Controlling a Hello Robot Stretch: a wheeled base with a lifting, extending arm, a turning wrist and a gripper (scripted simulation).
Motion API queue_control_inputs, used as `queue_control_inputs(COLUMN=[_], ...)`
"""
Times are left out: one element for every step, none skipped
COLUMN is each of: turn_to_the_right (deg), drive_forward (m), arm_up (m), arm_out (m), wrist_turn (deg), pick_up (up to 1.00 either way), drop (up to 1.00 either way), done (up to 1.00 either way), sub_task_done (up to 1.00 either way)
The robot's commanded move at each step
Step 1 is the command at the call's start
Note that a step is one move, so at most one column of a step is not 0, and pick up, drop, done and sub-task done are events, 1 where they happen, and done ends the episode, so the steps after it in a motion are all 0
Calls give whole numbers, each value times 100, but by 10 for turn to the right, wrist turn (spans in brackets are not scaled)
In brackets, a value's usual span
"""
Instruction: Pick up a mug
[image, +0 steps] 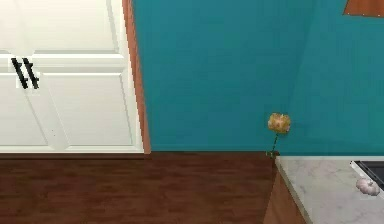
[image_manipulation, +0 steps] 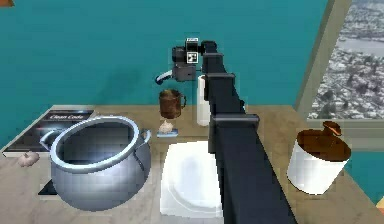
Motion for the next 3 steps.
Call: queue_control_inputs(turn_to_the_right=[0, 0, 0], drive_forward=[0, 0, 0], arm_up=[-16, 0, 10], arm_out=[0, 0, 0], wrist_turn=[0, 0, 0], pick_up=[0, 100, 0], drop=[0, 0, 0], done=[0, 0, 0], sub_task_done=[0, 0, 0])
